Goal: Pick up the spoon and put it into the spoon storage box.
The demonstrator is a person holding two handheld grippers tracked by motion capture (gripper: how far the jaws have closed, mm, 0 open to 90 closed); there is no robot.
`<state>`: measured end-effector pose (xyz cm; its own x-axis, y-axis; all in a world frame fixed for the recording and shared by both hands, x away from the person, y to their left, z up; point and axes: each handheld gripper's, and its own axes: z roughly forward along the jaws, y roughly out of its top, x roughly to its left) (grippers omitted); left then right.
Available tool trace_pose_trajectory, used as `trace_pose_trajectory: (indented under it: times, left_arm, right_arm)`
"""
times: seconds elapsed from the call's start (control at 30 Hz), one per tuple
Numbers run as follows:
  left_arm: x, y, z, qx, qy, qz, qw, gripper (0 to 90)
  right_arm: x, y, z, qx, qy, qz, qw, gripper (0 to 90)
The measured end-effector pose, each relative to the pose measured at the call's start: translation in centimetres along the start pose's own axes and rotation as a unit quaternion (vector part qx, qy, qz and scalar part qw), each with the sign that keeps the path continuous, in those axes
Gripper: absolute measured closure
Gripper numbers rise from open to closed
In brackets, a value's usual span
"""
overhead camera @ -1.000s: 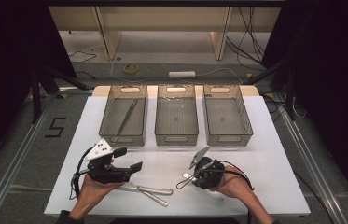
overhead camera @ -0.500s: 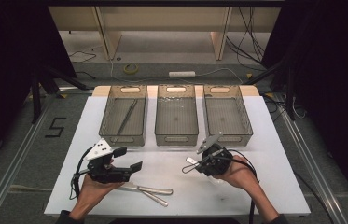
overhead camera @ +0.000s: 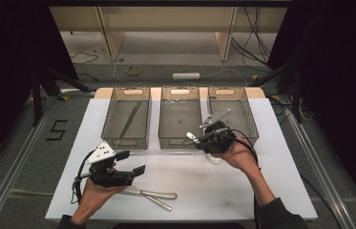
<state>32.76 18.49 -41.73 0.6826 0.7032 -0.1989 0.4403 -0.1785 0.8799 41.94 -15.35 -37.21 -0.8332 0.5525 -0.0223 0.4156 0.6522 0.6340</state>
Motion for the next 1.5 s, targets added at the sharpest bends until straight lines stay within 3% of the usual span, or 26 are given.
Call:
trace_pose_trajectory:
  times: [0.57,0.8,1.03,1.5]
  left_arm:
    - [0.0,0.0,0.0,0.0,-0.001,0.0,1.0,16.3]
    - [0.0,0.0,0.0,-0.001,-0.001,0.001,1.0,16.3]
    - [0.0,0.0,0.0,-0.001,-0.003,0.002,1.0,16.3]
    - [-0.1,0.0,0.0,0.0,-0.005,0.006,1.0,16.3]
  right_arm:
    - [-1.7,4.6,0.5,-0.039,-0.014,0.01,0.9991,76.2]
    - [-2.5,6.0,1.2,-0.058,-0.021,0.026,0.9977,76.2]
    - [-3.5,6.6,2.6,-0.067,-0.023,0.049,0.9963,76.2]
    - [-5.0,6.7,5.5,-0.075,-0.057,0.089,0.9916,76.2]
